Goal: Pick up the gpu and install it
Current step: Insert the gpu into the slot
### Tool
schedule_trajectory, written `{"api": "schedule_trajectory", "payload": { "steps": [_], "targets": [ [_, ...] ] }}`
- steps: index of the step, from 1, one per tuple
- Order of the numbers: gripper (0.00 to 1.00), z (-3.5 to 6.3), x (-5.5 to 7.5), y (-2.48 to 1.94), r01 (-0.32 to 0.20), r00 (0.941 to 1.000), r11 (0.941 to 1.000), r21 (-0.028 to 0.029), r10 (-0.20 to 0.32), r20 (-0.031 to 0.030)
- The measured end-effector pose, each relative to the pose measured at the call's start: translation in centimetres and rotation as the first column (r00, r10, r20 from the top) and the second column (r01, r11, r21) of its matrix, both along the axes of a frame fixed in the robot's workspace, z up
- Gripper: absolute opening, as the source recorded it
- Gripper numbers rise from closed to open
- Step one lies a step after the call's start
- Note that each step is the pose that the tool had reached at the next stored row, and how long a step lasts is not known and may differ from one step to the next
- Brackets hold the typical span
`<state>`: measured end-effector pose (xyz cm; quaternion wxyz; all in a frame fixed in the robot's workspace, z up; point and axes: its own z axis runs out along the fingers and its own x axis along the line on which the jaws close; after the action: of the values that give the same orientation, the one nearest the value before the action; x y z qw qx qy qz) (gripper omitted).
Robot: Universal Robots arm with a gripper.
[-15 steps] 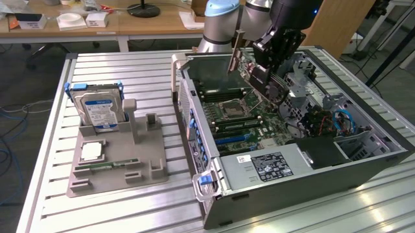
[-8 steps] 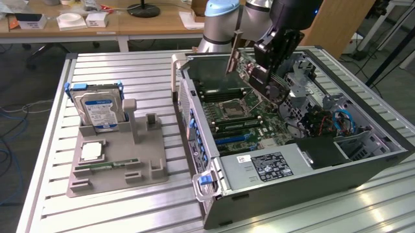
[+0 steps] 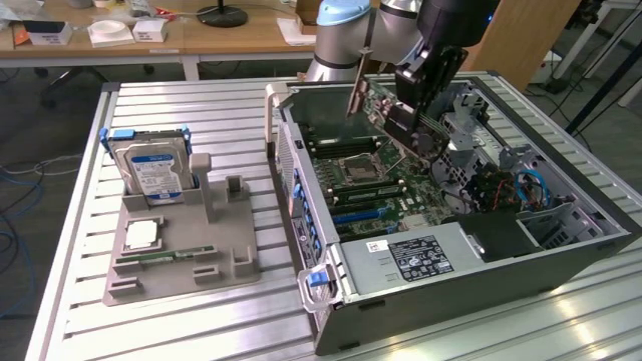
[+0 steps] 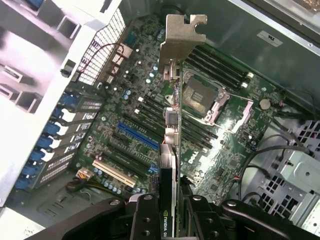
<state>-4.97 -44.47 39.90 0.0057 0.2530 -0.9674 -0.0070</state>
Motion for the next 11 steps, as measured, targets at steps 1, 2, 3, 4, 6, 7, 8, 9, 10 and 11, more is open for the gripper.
{"api": "schedule_trajectory", "payload": {
  "steps": [1, 2, 3, 4, 6, 7, 8, 9, 10, 11],
  "targets": [
    [0.26, -0.01, 0.0, 0.0, -0.008, 1.0, 1.0, 0.0, 0.008, 0.0],
    [0.26, -0.02, 0.0, 0.0, -0.016, 0.9999, 0.9999, 0.0, 0.016, 0.0],
    [0.26, -0.02, 0.0, 0.0, -0.024, 0.9997, 0.9997, 0.0, 0.024, 0.0],
    [0.26, -0.03, 0.0, 0.0, -0.032, 0.9995, 0.9995, 0.0, 0.032, 0.0],
    [0.26, -0.04, 0.0, 0.0, -0.047, 0.9989, 0.9989, 0.0, 0.047, 0.0],
    [0.26, -0.04, 0.0, 0.0, -0.055, 0.9985, 0.9985, 0.0, 0.055, 0.0],
    [0.26, -0.05, 0.0, 0.0, -0.063, 0.998, 0.998, 0.0001, 0.063, 0.0],
    [0.26, -0.05, 0.0, 0.0, -0.071, 0.9975, 0.9975, 0.0, 0.071, 0.0],
    [0.26, -0.06, 0.0, 0.0, -0.079, 0.9969, 0.9969, 0.0, 0.079, 0.0],
    [0.26, -0.06, 0.0, 0.0, -0.087, 0.9962, 0.9962, 0.0, 0.087, 0.0]
  ]
}}
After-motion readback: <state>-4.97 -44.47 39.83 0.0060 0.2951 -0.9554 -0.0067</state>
